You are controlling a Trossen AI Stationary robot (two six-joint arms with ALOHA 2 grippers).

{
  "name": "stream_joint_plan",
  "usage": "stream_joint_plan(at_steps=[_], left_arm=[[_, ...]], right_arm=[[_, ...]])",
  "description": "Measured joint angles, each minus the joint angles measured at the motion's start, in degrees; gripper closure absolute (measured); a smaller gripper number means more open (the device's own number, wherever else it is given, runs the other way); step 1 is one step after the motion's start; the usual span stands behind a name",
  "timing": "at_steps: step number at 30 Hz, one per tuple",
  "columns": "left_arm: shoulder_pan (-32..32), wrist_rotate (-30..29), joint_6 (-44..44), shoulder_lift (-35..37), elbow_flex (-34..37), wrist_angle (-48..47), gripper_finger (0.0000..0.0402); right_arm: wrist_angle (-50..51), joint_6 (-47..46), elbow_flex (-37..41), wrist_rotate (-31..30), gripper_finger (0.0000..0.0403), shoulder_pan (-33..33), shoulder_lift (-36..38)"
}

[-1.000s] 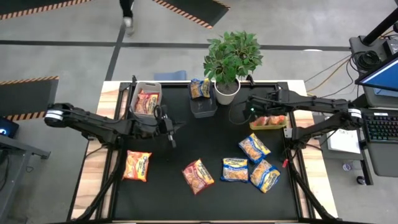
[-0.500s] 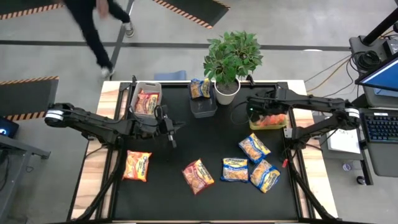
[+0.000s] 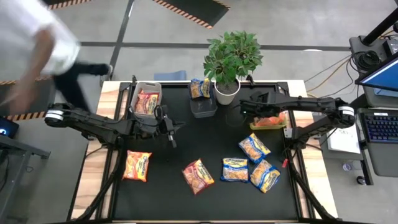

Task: Sort Maruchan noodles
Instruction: Put the orange noodle pack into the yellow bin

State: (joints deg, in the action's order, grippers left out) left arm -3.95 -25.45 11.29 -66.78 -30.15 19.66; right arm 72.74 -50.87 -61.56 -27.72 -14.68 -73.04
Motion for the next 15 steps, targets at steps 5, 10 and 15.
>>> stream_joint_plan(at_steps=[5, 10, 15], left_arm=[[0.0, 0.0, 0.0, 0.0, 0.0, 0.0, 0.0402], [0.0, 0.0, 0.0, 0.0, 0.0, -0.1, 0.0402], [0.0, 0.0, -0.2, 0.0, 0.0, -0.2, 0.0402]], right_arm=[[-0.5, -0.1, 0.0, -1.0, 0.0394, 0.0, -3.3], [-1.3, 0.2, 0.0, -2.2, 0.0392, 0.0, -7.0], [-1.5, 0.5, 0.0, -2.2, 0.0360, 0.0, -9.7]])
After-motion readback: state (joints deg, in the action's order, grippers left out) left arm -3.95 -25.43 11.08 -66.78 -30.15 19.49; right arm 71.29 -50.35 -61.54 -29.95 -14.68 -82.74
